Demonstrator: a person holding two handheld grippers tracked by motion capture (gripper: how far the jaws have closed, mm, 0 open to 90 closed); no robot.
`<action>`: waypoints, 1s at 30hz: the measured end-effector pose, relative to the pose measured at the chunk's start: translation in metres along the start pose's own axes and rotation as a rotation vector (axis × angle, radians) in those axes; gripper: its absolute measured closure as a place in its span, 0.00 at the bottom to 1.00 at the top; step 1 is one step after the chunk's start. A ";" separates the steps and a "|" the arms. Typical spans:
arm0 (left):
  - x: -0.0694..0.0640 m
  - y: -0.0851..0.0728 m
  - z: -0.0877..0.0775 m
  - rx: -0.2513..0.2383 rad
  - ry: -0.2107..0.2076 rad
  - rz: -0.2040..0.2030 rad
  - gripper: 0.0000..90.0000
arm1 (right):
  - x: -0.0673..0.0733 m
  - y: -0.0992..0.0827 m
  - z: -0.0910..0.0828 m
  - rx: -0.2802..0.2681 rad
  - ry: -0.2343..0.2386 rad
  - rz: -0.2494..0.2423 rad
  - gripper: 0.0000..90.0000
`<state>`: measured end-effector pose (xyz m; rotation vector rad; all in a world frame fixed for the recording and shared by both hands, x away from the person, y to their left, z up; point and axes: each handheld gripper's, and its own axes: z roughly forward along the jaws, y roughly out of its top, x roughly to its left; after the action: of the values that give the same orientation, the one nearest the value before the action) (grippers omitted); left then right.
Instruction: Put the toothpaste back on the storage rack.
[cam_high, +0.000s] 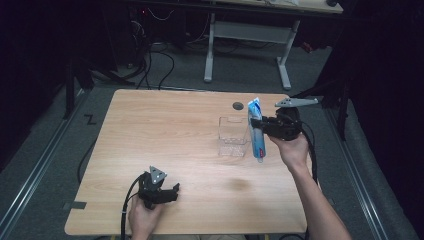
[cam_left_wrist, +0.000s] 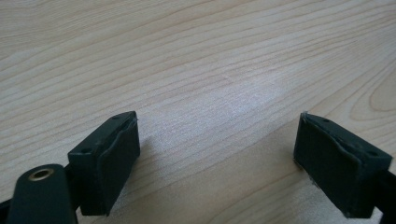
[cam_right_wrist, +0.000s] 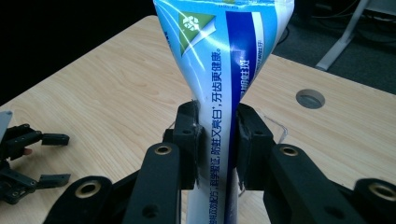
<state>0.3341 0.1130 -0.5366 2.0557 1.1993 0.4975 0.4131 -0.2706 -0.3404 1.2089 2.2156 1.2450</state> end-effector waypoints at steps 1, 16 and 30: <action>0.000 0.000 0.000 0.000 0.000 0.000 0.17 | 0.000 0.001 0.000 -0.002 0.007 0.005 0.81; 0.000 0.000 0.000 0.000 0.000 0.000 0.17 | 0.003 0.023 0.009 -0.025 0.027 -0.002 0.81; 0.000 0.000 0.000 0.001 0.000 0.003 0.16 | 0.003 0.031 0.026 -0.060 0.020 0.018 0.81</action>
<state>0.3341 0.1131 -0.5366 2.0587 1.1974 0.4978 0.4438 -0.2465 -0.3294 1.2016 2.1694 1.3268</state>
